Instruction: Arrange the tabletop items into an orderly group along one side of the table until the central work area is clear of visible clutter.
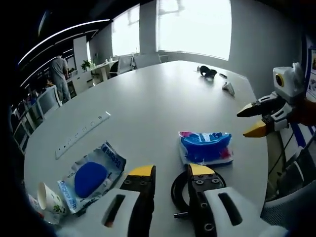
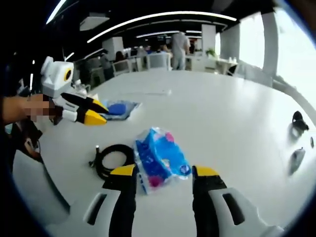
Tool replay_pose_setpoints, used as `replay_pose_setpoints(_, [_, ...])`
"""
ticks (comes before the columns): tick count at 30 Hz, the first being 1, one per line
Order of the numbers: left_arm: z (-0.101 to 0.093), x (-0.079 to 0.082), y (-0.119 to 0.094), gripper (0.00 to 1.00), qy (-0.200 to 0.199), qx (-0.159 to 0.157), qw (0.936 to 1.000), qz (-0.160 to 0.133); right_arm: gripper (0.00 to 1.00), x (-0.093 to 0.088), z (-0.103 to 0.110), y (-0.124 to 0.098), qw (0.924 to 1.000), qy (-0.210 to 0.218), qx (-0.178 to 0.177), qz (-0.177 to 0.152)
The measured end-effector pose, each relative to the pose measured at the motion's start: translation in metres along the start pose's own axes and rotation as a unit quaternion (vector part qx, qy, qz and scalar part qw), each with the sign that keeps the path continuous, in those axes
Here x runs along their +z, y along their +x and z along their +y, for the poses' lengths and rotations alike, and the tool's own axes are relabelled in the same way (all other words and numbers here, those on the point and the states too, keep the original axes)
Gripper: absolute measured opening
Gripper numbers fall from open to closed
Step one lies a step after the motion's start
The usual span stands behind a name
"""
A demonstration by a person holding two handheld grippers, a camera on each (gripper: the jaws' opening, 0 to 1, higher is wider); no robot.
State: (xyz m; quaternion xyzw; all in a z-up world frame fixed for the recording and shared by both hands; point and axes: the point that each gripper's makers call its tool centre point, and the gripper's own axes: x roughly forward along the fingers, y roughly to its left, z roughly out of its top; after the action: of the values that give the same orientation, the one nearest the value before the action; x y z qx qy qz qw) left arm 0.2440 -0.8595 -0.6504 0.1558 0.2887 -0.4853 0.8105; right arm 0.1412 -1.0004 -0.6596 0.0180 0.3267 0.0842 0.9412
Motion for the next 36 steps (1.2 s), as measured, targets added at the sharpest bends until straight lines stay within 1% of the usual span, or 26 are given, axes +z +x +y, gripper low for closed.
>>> replay_pose_setpoints(7, [-0.001, -0.001, 0.008, 0.21, -0.001, -0.005, 1.0000, 0.006, 0.34, -0.007, 0.000, 0.000, 0.9999, 0.011, 0.002, 0.006])
replay_pose_setpoints(17, [-0.008, 0.000, 0.020, 0.19, 0.003, -0.017, 0.9998, 0.014, 0.27, -0.015, 0.001, 0.002, 0.9996, 0.023, 0.010, 0.014])
replay_pose_setpoints(27, [-0.011, -0.002, 0.034, 0.17, 0.010, -0.028, 0.9992, 0.028, 0.23, -0.021, 0.001, 0.006, 0.9989, 0.042, 0.008, 0.018])
replay_pose_setpoints(36, [-0.014, -0.002, 0.045, 0.16, 0.011, -0.035, 0.9988, 0.033, 0.19, -0.028, -0.001, 0.009, 0.9981, 0.056, 0.007, 0.024])
